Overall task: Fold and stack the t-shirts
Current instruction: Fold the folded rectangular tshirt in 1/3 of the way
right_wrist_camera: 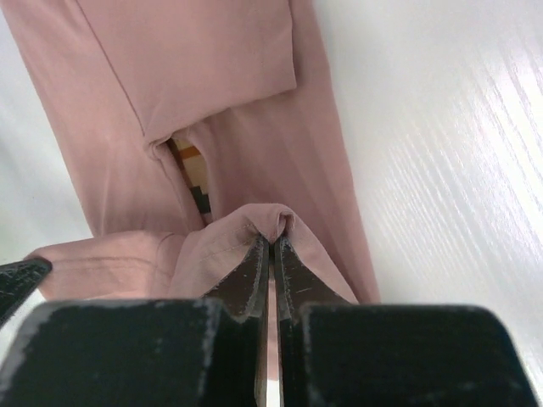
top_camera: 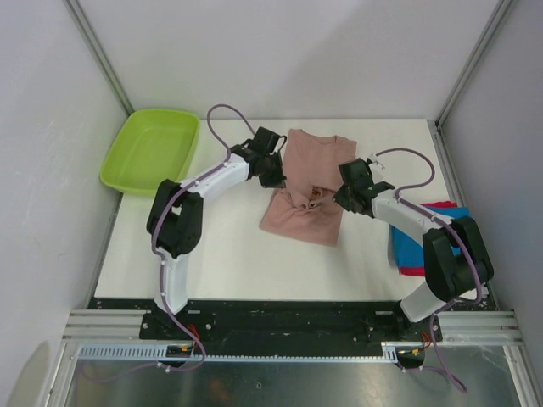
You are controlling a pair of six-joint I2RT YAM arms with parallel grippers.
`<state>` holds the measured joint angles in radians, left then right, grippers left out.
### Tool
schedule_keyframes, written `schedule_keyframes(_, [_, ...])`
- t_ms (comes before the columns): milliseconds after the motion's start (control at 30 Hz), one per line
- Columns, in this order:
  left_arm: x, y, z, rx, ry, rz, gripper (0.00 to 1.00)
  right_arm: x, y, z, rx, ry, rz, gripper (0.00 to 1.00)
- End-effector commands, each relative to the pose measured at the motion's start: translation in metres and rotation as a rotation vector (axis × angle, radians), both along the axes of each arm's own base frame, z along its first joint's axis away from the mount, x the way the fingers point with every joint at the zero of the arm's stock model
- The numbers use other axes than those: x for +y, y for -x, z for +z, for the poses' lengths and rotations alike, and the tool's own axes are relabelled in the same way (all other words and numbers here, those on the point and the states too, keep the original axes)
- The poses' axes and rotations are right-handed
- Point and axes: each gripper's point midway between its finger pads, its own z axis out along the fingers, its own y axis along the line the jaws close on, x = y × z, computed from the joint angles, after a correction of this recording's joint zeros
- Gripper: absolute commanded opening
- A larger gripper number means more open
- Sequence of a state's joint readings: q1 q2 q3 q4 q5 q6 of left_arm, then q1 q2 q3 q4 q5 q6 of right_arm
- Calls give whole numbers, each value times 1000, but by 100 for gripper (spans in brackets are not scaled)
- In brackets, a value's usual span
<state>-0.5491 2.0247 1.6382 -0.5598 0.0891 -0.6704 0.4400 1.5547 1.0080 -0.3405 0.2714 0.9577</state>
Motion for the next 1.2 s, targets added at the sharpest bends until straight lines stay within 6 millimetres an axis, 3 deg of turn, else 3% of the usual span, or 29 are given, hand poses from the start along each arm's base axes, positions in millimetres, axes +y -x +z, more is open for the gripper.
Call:
schedule_keyframes(0, [-1,-27,12,-54,28,-2,0,0,-24,6,-43,-9,13,0])
schedule_keyframes(200, [4,-40,6,-43,37,17,0,-6,-28,-14,-2,4,-1,0])
schedule_keyframes(567, [12,-57,6,-55,42,45,0,-17,-43,-15,-3,-10,-32,0])
schedule_keyframes(1167, [5,-72,-7,-52,49,34,0,-29,-57,-26,18,-8,-36,0])
